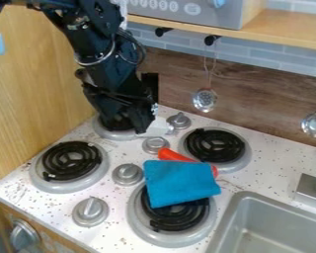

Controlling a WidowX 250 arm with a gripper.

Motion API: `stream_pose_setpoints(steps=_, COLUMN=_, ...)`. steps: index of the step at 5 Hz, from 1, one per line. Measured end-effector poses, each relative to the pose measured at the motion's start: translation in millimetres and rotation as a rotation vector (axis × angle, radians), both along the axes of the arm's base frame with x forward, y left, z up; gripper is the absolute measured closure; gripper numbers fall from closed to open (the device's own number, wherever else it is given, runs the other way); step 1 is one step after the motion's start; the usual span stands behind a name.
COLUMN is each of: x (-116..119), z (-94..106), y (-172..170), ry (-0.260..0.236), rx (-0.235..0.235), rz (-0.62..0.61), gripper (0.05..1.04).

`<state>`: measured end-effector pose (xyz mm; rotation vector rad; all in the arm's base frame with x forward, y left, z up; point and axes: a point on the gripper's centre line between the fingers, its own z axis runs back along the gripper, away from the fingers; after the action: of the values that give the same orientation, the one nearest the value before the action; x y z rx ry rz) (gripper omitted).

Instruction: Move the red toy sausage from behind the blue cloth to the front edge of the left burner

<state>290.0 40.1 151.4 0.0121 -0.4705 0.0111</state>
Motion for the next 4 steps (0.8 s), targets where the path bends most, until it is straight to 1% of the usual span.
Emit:
stream_pose_setpoints(steps=1, x=-1.2, z=-6.0, y=-0.5, ry=0.020, rx=-0.007, rz=0.009, gripper=0.095)
stream_pose_setpoints(steps=2, x=27.4, z=-41.7, y=7.5, ry=0.080, rx=0.027, rz=0.213, gripper=0.095)
stream_pose_setpoints(steps=3, x=60.8, z=-51.5, y=9.1, ry=0.071, rx=0.038, rz=0.325, gripper=0.095)
stream_pose_setpoints(steps=4, x=94.4, z=-61.9, y=18.0, ry=0.050, rx=0.021, rz=0.464, gripper=0.095)
